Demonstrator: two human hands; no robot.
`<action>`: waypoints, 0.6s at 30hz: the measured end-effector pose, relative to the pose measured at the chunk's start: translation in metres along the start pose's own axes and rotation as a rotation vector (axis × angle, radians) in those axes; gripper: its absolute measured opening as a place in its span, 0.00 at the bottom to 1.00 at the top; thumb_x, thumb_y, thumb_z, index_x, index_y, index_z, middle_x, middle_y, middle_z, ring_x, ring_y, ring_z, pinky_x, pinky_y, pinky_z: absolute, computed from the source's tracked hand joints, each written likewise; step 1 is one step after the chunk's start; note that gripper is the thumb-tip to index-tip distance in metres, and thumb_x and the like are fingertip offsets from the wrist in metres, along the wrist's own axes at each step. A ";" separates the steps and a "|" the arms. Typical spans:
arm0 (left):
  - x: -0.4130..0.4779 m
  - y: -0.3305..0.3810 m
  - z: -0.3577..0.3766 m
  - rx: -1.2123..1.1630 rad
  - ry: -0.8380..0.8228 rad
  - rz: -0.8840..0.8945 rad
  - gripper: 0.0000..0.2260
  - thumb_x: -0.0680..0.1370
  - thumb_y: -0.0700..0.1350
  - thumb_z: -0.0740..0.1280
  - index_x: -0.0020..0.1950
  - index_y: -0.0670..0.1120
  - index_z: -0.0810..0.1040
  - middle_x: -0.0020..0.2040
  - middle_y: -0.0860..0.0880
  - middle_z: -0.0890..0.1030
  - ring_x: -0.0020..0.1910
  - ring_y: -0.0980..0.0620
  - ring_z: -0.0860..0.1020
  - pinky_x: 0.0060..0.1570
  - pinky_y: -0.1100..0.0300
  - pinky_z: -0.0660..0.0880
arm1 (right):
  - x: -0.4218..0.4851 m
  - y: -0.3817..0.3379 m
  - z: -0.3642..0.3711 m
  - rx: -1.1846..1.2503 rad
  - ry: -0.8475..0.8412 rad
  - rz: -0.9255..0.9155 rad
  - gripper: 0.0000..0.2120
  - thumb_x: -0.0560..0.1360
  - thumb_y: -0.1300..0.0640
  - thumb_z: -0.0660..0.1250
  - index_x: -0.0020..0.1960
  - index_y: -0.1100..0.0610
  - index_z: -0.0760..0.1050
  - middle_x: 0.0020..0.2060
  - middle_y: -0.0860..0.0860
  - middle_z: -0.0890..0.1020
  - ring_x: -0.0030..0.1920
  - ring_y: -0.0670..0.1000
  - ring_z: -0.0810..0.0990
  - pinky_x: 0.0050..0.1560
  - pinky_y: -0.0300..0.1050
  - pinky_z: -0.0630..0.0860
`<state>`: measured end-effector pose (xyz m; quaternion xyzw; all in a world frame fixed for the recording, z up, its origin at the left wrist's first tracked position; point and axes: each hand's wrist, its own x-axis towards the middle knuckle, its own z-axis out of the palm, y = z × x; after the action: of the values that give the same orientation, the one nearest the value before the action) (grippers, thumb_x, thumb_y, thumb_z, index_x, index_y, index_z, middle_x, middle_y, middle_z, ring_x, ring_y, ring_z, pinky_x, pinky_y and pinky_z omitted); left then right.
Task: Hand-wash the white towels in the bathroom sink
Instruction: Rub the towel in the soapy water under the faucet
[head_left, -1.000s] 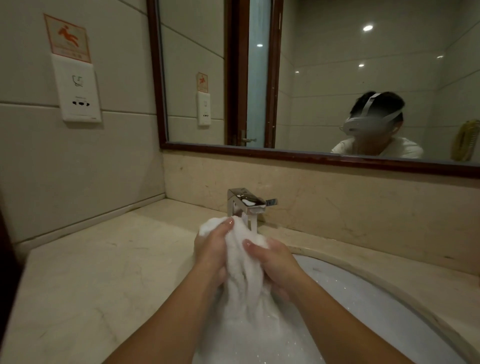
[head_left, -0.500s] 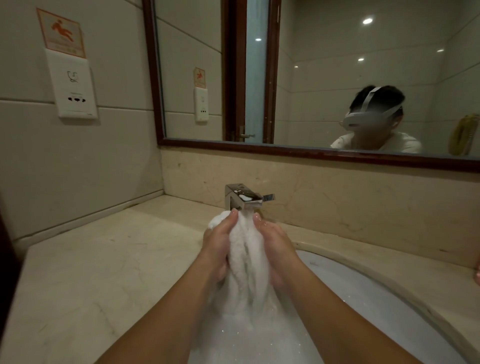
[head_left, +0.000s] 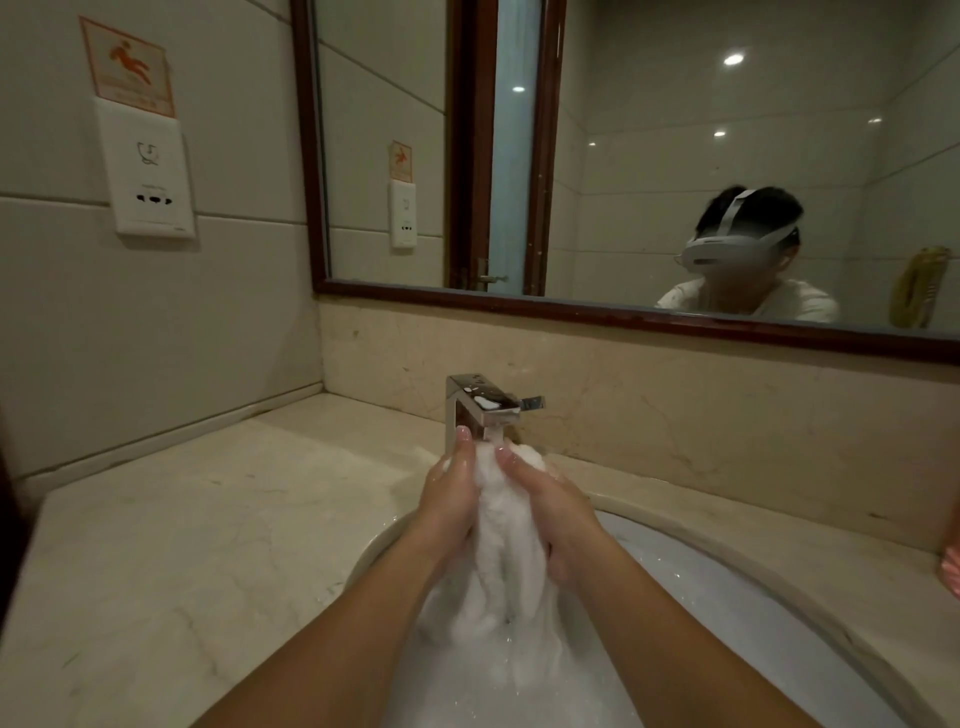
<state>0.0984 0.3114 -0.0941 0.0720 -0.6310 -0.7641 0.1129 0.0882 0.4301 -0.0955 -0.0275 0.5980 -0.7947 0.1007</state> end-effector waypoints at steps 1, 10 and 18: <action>0.000 0.000 0.000 -0.011 0.005 0.002 0.28 0.82 0.68 0.56 0.58 0.48 0.85 0.48 0.41 0.88 0.50 0.41 0.87 0.59 0.42 0.82 | -0.004 -0.001 0.001 -0.023 -0.043 0.017 0.21 0.73 0.48 0.81 0.61 0.58 0.84 0.50 0.59 0.89 0.52 0.61 0.89 0.62 0.62 0.83; -0.010 -0.006 -0.003 0.415 -0.110 0.207 0.11 0.80 0.66 0.64 0.52 0.61 0.80 0.53 0.57 0.85 0.52 0.59 0.82 0.51 0.61 0.79 | 0.010 0.004 0.001 0.156 0.208 -0.151 0.22 0.71 0.49 0.83 0.60 0.57 0.83 0.49 0.58 0.89 0.50 0.61 0.89 0.57 0.64 0.85; 0.006 0.004 -0.010 0.220 0.245 0.192 0.14 0.83 0.59 0.66 0.56 0.50 0.82 0.50 0.49 0.86 0.50 0.49 0.84 0.51 0.55 0.80 | 0.012 0.005 -0.003 0.138 0.220 -0.120 0.31 0.66 0.49 0.86 0.65 0.55 0.79 0.52 0.56 0.88 0.52 0.60 0.89 0.59 0.65 0.84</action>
<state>0.0953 0.2992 -0.0921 0.1159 -0.6962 -0.6619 0.2526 0.0771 0.4288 -0.1022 0.0313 0.5467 -0.8367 -0.0115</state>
